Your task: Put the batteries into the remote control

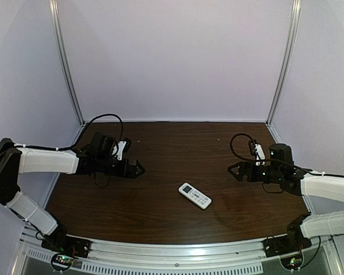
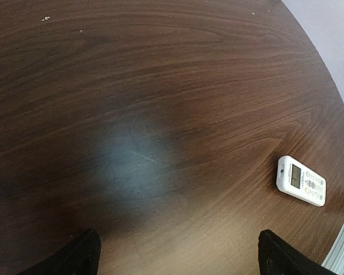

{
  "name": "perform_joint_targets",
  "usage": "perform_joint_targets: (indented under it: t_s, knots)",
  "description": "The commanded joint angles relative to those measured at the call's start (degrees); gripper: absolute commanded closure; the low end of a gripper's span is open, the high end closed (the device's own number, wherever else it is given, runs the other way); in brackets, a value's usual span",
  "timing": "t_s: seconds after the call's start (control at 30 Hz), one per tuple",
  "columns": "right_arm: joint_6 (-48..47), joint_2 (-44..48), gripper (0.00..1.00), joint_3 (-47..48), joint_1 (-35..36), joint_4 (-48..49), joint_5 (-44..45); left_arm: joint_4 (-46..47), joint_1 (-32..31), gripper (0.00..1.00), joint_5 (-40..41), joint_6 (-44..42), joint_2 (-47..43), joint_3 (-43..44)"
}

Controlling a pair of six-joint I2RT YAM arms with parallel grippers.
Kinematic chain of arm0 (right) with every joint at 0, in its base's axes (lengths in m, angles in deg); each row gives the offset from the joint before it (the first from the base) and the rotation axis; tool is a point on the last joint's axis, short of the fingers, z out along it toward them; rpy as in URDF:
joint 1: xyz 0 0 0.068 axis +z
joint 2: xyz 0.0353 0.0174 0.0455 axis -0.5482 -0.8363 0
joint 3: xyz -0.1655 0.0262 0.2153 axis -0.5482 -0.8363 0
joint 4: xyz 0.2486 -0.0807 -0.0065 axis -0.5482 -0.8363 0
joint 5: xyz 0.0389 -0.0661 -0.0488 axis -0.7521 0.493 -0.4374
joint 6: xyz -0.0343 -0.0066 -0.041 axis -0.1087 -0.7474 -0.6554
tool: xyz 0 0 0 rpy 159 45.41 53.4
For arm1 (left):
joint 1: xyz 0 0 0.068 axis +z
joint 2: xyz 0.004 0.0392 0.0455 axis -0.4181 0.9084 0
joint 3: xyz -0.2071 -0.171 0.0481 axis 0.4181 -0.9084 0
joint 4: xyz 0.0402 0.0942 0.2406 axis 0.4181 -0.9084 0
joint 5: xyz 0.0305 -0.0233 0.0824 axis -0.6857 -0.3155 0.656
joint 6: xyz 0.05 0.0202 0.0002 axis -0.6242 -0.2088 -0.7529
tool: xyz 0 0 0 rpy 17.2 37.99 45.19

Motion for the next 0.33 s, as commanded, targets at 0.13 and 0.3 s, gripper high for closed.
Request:
perform_joint_targets:
  t_s: [0.13,0.3]
  knots:
    - [3.02,-2.71,0.00,-2.80,-0.39,9.36,-0.23,8.20,1.27,0.02,3.89,2.04,-3.36,-4.15]
    - [2.72,-3.04,0.00,-1.10,-0.37,8.54,0.15,8.10,1.70,0.03,4.65,0.54,-5.63,-3.37]
